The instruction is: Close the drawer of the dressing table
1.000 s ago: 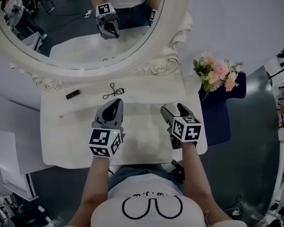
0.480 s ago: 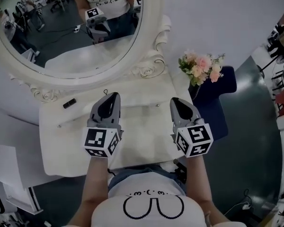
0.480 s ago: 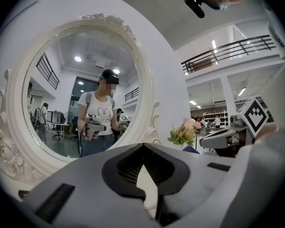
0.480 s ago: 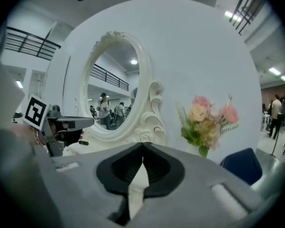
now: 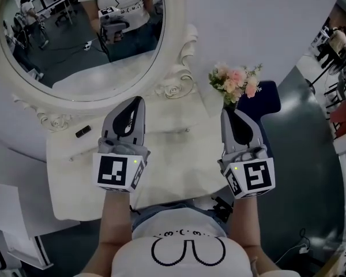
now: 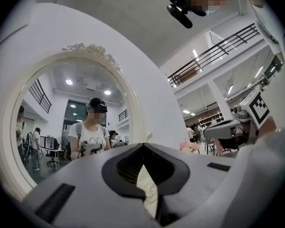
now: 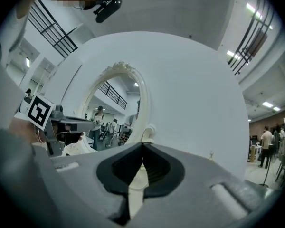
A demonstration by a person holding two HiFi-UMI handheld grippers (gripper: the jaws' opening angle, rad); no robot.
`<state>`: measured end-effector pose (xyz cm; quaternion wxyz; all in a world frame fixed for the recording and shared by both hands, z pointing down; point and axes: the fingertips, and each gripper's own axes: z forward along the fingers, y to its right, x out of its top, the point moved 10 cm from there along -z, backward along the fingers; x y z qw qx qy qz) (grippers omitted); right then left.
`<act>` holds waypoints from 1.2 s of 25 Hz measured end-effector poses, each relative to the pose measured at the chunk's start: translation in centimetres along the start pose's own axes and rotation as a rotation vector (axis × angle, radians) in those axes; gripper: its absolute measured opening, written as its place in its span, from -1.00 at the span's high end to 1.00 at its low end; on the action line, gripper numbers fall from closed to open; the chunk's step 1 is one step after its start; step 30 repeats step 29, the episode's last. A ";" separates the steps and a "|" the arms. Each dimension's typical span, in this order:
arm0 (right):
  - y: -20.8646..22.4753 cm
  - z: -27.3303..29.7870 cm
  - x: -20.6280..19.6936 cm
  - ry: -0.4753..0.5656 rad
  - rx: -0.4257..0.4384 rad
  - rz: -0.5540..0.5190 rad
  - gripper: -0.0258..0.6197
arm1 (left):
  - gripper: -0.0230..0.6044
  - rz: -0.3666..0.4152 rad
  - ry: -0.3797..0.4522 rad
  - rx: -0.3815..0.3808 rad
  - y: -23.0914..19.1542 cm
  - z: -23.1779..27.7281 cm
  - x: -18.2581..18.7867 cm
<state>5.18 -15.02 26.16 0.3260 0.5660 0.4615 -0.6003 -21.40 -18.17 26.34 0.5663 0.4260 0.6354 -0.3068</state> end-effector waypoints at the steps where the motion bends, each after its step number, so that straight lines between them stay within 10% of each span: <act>1: 0.1 -0.1 0.4 0.011 -0.007 -0.004 0.93 | 0.93 0.001 0.007 0.001 0.0 0.0 0.4; 30: 0.6 -0.5 2.6 0.041 -0.003 -0.044 0.93 | 0.93 0.035 0.040 -0.013 0.2 0.1 2.1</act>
